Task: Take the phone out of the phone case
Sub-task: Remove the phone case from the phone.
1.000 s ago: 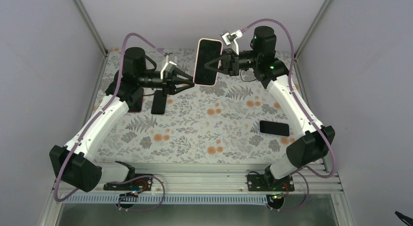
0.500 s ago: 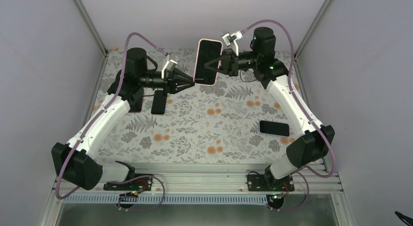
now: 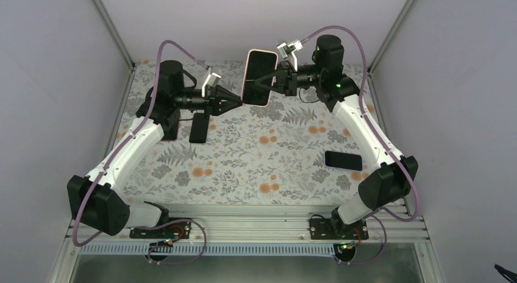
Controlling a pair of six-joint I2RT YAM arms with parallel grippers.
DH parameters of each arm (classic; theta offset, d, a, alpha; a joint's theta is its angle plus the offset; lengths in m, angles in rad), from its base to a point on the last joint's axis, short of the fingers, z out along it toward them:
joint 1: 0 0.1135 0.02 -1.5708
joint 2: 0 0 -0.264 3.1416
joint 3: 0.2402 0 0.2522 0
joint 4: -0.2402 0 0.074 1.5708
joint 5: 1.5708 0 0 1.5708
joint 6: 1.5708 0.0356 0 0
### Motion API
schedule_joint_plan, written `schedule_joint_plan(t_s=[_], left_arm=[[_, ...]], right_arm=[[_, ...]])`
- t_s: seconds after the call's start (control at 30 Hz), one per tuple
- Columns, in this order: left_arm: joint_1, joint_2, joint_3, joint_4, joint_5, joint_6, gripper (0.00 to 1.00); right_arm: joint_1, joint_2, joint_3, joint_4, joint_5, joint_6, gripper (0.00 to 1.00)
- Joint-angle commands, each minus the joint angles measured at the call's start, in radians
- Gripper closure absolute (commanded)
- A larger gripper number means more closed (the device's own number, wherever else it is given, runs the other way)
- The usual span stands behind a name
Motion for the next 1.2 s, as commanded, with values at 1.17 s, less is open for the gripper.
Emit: schedule_joint_plan(t_s=[1.17], left_arm=[[0.045,0.053,0.135,0.069,-0.139,0.016,0.84]], right_arm=[[0.247,-0.056,-0.169,-0.065,-0.341,-0.065,0.96]])
